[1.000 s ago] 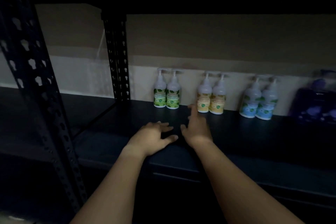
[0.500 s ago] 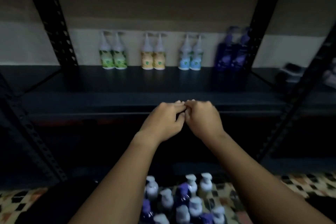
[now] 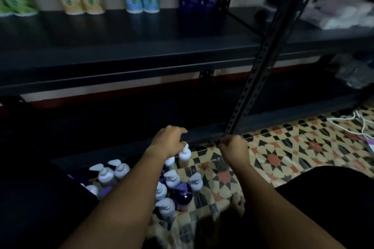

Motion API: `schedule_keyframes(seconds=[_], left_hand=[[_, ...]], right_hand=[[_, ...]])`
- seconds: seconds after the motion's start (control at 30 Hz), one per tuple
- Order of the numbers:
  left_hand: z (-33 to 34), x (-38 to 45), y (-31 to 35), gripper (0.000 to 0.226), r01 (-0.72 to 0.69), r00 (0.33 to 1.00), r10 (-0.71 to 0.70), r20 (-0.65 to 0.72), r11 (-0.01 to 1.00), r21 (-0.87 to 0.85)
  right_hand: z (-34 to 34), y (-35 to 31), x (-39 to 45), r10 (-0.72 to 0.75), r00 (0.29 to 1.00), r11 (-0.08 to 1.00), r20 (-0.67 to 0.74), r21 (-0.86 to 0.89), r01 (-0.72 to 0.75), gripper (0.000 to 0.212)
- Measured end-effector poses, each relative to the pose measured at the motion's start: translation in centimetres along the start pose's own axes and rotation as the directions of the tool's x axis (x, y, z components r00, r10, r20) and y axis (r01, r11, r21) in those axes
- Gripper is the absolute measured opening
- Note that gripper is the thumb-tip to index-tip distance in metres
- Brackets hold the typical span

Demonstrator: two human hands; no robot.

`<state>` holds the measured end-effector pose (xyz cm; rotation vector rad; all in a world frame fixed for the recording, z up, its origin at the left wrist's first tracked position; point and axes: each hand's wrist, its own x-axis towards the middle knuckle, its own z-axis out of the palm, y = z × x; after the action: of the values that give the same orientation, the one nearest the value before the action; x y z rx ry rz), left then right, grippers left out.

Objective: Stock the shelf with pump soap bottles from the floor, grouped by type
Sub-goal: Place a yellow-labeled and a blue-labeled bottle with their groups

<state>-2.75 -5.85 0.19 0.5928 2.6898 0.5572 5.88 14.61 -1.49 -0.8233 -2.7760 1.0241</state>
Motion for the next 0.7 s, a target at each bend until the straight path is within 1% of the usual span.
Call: schedule_keyframes(seconds=[0.1,0.17,0.23,0.3,0.37,0.43,0.53,0.63,0.7], left_hand=[[3.4,2.8,-1.3,0.058,0.059,0.996,-0.062,0.058,0.997,0.052],[5.4,4.4,-1.9,0.058,0.067,0.993,-0.078,0.093,0.991,0.118],[6.9,5.8,-2.0,0.046,0.060,0.991,-0.080,0.110,0.983,0.174],[8.1,7.0,-1.9,0.038,0.061,0.988,-0.089,0.126,0.976,0.207],[9.1,8.1,-2.0,0.040,0.081,0.984,-0.112,0.142,0.974,0.211],[10.0,9.0,-2.3,0.043,0.098,0.976,-0.137,0.167,0.970,0.222],[11.2,9.8,-2.5,0.038,0.117,0.968,-0.168,0.188,0.960,0.254],[12.0,10.0,-2.7,0.031,0.169,0.968,-0.214,0.130,0.943,0.288],[12.5,10.2,-3.0,0.029,0.191,0.968,-0.231,0.098,0.932,0.307]], right_hand=[[2.0,3.1,1.0,0.219,0.976,0.970,0.002,0.104,-0.218,0.014],[3.4,5.0,1.8,0.336,0.942,0.929,-0.015,0.168,-0.329,0.019],[4.4,6.4,2.7,0.434,0.901,0.884,-0.023,0.204,-0.421,0.028],[5.2,7.6,3.6,0.497,0.868,0.847,-0.015,0.225,-0.481,0.031],[5.8,8.4,4.4,0.537,0.844,0.816,0.005,0.250,-0.520,0.030],[6.5,8.8,5.1,0.536,0.844,0.812,0.003,0.273,-0.516,0.025],[7.5,9.0,6.3,0.525,0.851,0.808,-0.001,0.314,-0.498,0.039],[8.1,9.8,7.4,0.553,0.833,0.754,0.026,0.411,-0.513,0.039],[8.1,10.1,7.7,0.579,0.814,0.721,0.046,0.437,-0.537,0.039]])
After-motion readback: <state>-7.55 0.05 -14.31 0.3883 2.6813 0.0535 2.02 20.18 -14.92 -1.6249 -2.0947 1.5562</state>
